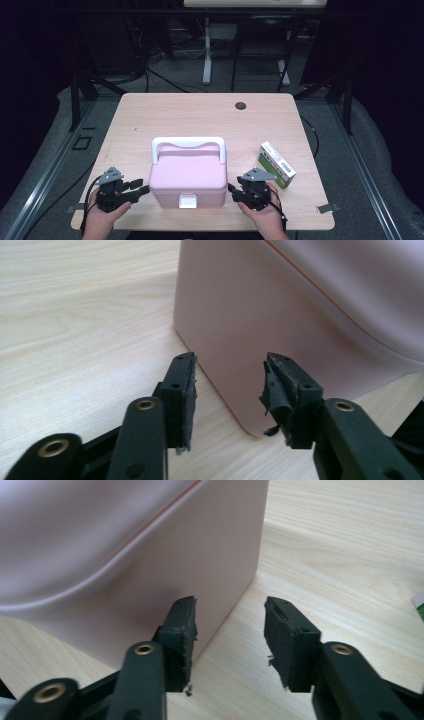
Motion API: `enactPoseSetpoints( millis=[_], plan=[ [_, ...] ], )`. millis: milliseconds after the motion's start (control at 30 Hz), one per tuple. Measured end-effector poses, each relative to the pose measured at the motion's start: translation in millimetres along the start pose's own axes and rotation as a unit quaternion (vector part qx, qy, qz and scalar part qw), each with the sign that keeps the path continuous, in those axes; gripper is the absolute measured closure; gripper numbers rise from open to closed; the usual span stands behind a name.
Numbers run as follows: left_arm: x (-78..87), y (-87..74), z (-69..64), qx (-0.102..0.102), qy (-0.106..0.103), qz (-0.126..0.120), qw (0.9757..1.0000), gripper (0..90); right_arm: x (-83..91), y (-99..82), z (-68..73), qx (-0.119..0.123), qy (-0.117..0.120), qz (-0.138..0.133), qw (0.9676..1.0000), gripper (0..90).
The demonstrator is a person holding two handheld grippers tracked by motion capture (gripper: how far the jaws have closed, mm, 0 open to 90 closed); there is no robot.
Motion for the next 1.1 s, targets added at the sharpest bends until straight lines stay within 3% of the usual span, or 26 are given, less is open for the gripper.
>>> enactPoseSetpoints(
  millis=[167,333,600,900,1100],
  plan=[
    [6.2,3.1,7.3,-0.007,0.007,0.003,0.9999,50.9,7.6,5.0,-3.8,0.006,0.009,-0.012,0.9999,50.3],
    [17.2,8.2,16.5,0.008,0.011,-0.008,0.9999,48.7,20.5,10.6,-9.2,0.001,0.026,-0.018,0.9995,50.6],
    [33.3,21.2,21.8,0.002,0.014,-0.011,0.9998,50.6,38.3,24.8,-13.2,0.014,0.037,-0.028,0.9988,53.4],
    [41.5,46.3,12.4,-0.015,-0.004,-0.022,0.9996,51.0,46.5,52.5,-3.2,0.036,0.064,-0.047,0.9962,52.3],
    [33.4,60.9,1.3,-0.026,-0.026,-0.007,0.9993,50.9,41.0,69.9,8.1,0.049,0.085,-0.048,0.994,50.1]
  ],
)
Point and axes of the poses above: each handheld gripper's, and its own axes: x roughly backward along the jaws, y roughly out of its top, z roughly to its left, the point moved 7 cm from there along -x, roughly forward along the jaws, and after that the axes turned 9 degrees about z, right-handed, at the moved point
